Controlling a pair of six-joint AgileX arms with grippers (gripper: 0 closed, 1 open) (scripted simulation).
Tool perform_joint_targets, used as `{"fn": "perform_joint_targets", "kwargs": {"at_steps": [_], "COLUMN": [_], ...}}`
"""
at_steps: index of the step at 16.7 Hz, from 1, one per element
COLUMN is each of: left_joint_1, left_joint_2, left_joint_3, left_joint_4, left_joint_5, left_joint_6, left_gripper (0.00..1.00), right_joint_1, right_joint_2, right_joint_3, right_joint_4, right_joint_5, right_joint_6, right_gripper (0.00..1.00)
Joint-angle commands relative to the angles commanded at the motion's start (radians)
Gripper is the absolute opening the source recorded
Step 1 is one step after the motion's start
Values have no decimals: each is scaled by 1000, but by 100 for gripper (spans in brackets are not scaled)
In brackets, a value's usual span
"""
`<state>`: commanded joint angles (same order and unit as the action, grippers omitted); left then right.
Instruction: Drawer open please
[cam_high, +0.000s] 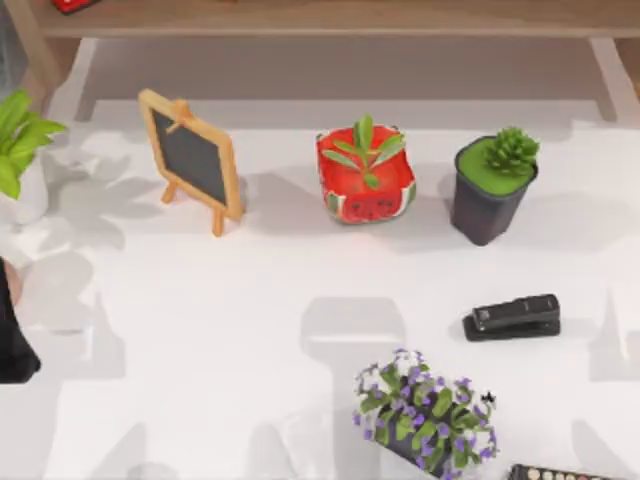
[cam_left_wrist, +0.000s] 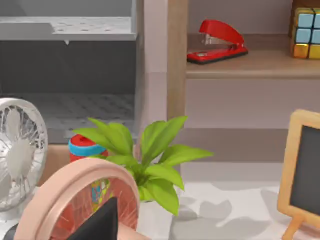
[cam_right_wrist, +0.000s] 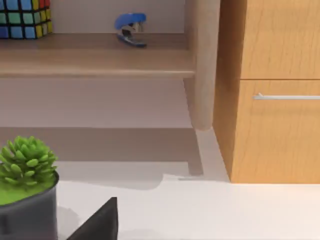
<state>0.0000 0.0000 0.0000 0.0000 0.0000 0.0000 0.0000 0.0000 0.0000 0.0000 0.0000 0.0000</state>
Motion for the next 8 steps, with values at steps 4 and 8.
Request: {"fn": "perform_joint_targets", "kwargs": {"at_steps": [4,8], "left_joint_1": [0,0], "left_joint_2": [0,0], "left_joint_3": [0,0], "left_joint_4": [0,0], "left_joint_5": [0,0], "left_joint_6": [0,0], "left_gripper": [100,100], "right_joint_1": [-30,-175], "right_joint_2": [36,232], "right_joint_3": [30,158], "right_joint_4": [32,173], "right_joint_5": [-35,-216], "right_joint_6": [2,5], "right_gripper": [100,100]}}
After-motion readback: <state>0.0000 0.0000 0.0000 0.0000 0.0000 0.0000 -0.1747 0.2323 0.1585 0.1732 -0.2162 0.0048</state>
